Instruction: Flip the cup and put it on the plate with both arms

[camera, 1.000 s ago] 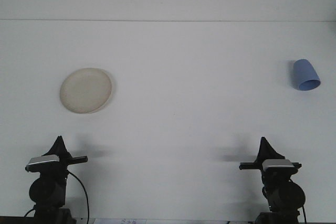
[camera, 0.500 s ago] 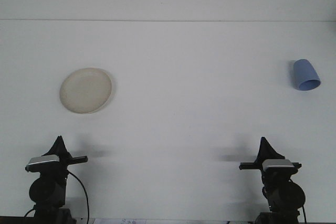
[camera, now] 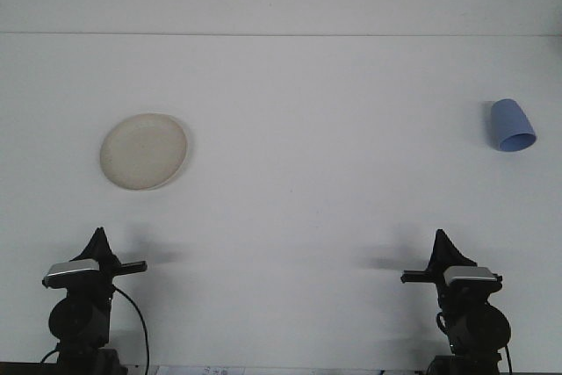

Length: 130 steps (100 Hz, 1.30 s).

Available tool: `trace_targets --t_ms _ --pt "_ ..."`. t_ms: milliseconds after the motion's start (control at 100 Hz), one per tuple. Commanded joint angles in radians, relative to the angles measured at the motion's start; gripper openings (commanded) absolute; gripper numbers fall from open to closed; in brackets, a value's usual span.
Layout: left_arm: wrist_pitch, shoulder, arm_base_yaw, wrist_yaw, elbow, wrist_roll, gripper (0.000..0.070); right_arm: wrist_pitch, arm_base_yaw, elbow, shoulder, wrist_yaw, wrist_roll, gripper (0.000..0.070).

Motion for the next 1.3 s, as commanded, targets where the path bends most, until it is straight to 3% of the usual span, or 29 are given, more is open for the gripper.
trace_targets --t_ms 0,190,270,340,440,470,560,600,800,910,960,1080,1290 --pt "0.013 -0.002 0.000 -0.002 -0.019 0.008 0.0014 0.013 0.001 -0.002 -0.002 0.000 0.110 0.0004" --pt "0.013 -0.002 0.000 -0.002 -0.019 0.008 0.0014 0.010 0.000 0.048 -0.001 0.015 0.152 0.0003" --pt "0.013 -0.002 0.000 -0.002 -0.019 0.008 0.0014 -0.015 0.000 0.132 0.023 0.074 0.168 0.0002" --pt "0.013 -0.002 0.000 -0.002 -0.019 0.008 0.0014 -0.061 0.000 0.237 0.066 0.118 0.146 0.0002" --pt "0.013 -0.002 0.000 -0.002 -0.019 0.008 0.0014 -0.130 0.000 0.399 0.176 0.156 0.053 0.0013" --pt "0.013 -0.002 0.000 -0.002 -0.019 0.008 0.0014 -0.152 0.000 0.448 0.213 0.162 0.024 0.0062" --pt "0.013 -0.002 0.000 -0.002 -0.019 0.008 0.0014 -0.201 0.000 0.573 0.327 0.170 -0.031 0.0386" --pt "0.013 -0.002 0.000 -0.002 -0.019 0.008 0.0014 -0.219 0.000 0.617 0.374 0.180 -0.045 0.0470" --pt "0.013 -0.002 0.000 -0.002 -0.019 0.008 0.0014 -0.232 -0.002 0.753 0.558 0.223 -0.133 0.0484" --pt "0.013 -0.002 0.000 -0.002 -0.019 0.008 0.0014 -0.207 -0.026 0.788 0.641 0.308 -0.187 0.0579" --pt "0.013 -0.002 0.000 -0.002 -0.019 0.008 0.0014 -0.177 -0.053 0.791 0.682 0.328 -0.214 0.0588" --pt "0.013 -0.002 0.000 -0.002 -0.019 0.008 0.0014 -0.120 -0.169 0.791 0.789 0.302 -0.235 0.0588" --pt "0.013 -0.002 0.000 -0.002 -0.019 0.008 0.0014 -0.003 -0.369 0.791 1.028 0.143 -0.220 0.0587"
